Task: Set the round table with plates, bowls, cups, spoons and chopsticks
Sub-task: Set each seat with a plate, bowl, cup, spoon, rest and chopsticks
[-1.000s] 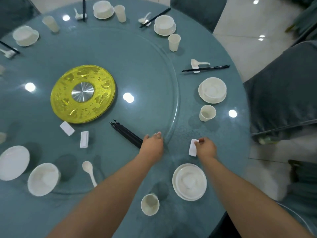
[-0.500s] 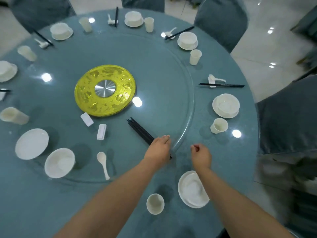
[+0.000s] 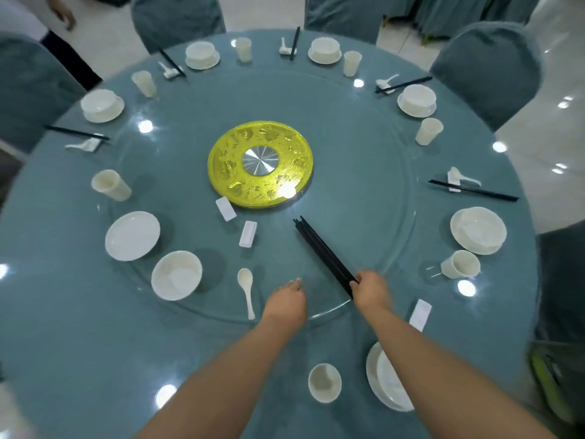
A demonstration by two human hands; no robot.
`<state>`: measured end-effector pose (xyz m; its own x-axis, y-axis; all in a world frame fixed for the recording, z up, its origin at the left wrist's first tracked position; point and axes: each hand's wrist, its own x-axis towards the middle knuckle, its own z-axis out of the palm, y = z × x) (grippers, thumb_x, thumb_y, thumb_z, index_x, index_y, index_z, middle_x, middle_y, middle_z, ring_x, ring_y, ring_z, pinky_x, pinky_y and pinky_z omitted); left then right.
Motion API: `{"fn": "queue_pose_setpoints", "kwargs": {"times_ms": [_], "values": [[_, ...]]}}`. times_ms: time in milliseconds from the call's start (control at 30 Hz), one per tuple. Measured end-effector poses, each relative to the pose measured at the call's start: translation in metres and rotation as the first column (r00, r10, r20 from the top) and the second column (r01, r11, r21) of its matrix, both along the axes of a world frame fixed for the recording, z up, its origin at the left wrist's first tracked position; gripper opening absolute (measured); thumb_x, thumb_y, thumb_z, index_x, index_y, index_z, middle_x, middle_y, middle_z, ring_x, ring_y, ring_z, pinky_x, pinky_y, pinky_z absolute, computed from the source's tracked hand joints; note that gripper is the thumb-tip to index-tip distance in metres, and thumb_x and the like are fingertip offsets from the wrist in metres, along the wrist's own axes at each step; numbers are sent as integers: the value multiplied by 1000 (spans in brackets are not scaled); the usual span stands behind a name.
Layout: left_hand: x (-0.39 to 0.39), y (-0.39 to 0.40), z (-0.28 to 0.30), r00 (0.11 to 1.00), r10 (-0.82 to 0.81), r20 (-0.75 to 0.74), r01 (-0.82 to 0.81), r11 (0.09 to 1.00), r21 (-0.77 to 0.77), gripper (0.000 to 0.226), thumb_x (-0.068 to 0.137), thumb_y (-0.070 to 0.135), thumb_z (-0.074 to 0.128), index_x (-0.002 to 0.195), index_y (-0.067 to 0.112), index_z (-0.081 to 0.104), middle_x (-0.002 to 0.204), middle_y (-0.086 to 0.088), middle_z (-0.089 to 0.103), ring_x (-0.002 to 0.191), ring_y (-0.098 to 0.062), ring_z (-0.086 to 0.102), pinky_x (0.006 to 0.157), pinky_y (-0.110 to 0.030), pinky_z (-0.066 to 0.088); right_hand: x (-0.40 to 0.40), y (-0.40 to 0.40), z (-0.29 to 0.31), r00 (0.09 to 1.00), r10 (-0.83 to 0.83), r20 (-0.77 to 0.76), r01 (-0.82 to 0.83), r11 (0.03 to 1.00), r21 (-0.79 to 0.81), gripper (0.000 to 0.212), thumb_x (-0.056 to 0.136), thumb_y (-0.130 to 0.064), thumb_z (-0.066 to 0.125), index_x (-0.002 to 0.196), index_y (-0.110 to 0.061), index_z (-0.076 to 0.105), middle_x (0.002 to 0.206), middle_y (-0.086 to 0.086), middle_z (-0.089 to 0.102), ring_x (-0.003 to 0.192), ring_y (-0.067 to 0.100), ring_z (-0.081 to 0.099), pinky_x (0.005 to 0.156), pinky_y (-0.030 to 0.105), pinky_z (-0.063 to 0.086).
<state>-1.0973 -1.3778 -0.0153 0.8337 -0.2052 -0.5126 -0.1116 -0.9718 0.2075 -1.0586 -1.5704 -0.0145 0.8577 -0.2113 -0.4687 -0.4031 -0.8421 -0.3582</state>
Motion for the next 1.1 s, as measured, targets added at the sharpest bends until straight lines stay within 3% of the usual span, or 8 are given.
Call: {"fn": "queue_pose_setpoints", "kwargs": {"times_ms": [167,300,467,600,733,900,1000,1100], "values": [[0,1,-9,1000,24,-18,-24,1000,-1,57,91,6,43,147,1,35,159,-6,25,143,-25,33,114,-35,29,-1,7,-9,998,53,-16,-54,998,-41,19,92,-15,60,101,0,67,110,20,64,103,36,62,87,38,51],[0,0,-11,1000,-12,-21,12,1000,-9,52,93,5,41,145,2,39,161,-7,20,147,-22,25,119,-35,23,-1,11,-9,999,41,-16,-42,998,-38,14,92,-10,57,95,-1,67,110,20,60,99,34,60,85,34,47],[2,-2,-9,1000,-20,-23,20,1000,17,47,91,8,42,138,4,48,159,-7,24,141,-24,34,113,-37,33,-2,16,-5,996,72,-43,-75,995,-66,15,92,-6,49,78,-9,55,97,16,63,86,32,61,73,35,50],[3,-2,-7,999,-22,-40,23,999,33,48,93,9,42,141,5,45,160,-7,21,142,-25,33,114,-38,33,-4,18,-6,990,122,-68,-130,982,-134,14,91,0,46,85,-8,55,100,13,61,82,27,58,69,31,45],[2,-4,-7,998,-48,-31,50,997,54,49,94,10,41,143,4,42,161,-8,19,144,-24,28,115,-37,29,-6,21,-10,990,124,-71,-134,978,-157,17,92,-2,47,102,-1,61,111,15,56,95,32,60,76,34,44],[6,-4,-6,996,-52,-73,57,996,63,51,94,13,41,144,5,40,161,-7,18,144,-24,29,114,-39,33,-7,22,-10,994,80,-76,-88,990,-108,13,92,-7,49,94,-1,61,105,15,57,88,32,60,71,32,43],[11,-3,0,990,25,-142,-18,998,54,57,92,12,41,148,4,32,156,-10,30,135,-29,43,106,-40,42,-9,19,-3,995,93,-37,-94,995,-45,16,92,-10,49,77,-7,53,89,14,60,78,27,57,65,30,42],[21,-1,14,974,147,-171,-156,987,-38,34,92,14,40,121,8,56,123,-13,61,112,-33,58,86,-38,49,-14,18,9,994,106,18,-107,991,82,22,93,-16,55,72,-12,54,73,7,60,74,26,57,66,31,43]]}}
